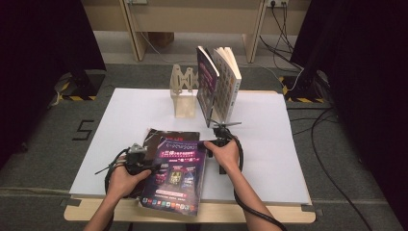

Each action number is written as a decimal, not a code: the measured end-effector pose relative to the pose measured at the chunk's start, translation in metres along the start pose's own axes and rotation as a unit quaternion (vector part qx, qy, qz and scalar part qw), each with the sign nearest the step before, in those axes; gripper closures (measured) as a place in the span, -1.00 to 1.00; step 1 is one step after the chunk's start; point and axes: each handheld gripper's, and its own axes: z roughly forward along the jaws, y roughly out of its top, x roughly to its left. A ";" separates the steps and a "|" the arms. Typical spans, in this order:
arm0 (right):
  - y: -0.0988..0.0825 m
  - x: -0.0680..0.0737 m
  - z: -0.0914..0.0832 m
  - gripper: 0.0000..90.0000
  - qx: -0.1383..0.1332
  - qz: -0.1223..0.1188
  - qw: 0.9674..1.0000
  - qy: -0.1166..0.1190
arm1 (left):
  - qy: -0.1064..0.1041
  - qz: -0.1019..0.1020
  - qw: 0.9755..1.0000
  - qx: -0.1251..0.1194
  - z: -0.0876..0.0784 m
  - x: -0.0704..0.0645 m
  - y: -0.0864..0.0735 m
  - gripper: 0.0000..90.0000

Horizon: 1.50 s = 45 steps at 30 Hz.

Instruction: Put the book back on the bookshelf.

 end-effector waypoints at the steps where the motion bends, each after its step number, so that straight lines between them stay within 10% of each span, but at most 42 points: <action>1: 0.000 -0.001 0.000 0.38 -0.003 0.000 1.000 0.002 | 0.001 0.000 1.000 0.000 0.000 0.000 0.000 0.23; 22: 0.017 0.028 -0.024 0.81 -0.046 -0.022 0.997 0.056 | 0.016 0.008 1.000 -0.017 -0.003 0.007 0.000 -0.05; 45: 0.022 0.037 -0.065 0.86 -0.123 -0.040 0.991 0.046 | 0.025 -0.006 0.999 -0.040 -0.006 0.009 0.002 -0.14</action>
